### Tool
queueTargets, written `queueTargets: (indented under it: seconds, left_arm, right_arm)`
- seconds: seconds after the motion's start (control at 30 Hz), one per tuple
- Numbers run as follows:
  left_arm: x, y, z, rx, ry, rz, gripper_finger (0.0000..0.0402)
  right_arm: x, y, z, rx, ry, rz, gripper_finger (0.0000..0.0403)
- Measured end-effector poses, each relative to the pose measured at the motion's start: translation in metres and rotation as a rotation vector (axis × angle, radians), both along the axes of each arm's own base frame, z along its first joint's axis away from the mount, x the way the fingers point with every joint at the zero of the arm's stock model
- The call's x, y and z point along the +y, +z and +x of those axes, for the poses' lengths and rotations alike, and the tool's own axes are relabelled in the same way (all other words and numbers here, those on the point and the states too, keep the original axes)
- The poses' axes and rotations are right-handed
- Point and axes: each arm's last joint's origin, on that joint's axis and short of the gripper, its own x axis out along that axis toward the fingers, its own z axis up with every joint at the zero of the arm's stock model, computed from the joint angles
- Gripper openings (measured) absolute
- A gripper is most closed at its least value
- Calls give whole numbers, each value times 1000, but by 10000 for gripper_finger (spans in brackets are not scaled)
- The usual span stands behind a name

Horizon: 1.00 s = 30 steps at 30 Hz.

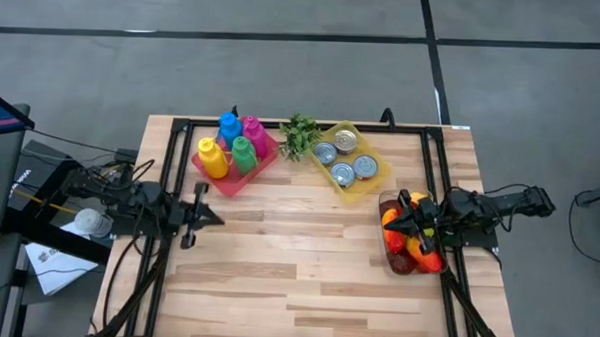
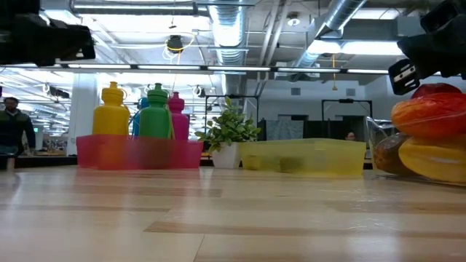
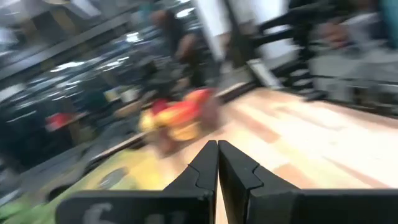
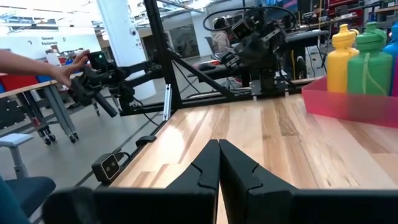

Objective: Pick & Place Food Item
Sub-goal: Return to Home Position

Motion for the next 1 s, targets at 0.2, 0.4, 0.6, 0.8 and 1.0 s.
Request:
queueTargets:
  seconds: [0.2,0.4,0.6,0.8,1.0]
  left_arm:
    - [-3,-1,-1,10,-106,6,2]
    - [-1,-1,0,13,-44,5,2]
    - [4,-2,1,15,-9,6,2]
    - [8,-1,2,9,-14,6,2]
    - [9,0,2,1,3,2,2]
  right_arm:
    - [0,0,0,3,-3,16,0]
    - [-1,0,0,6,-20,18,0]
    - [-1,0,0,12,-21,45,0]
    - [-1,0,0,28,-20,107,0]
    - [-1,0,0,31,-20,119,0]
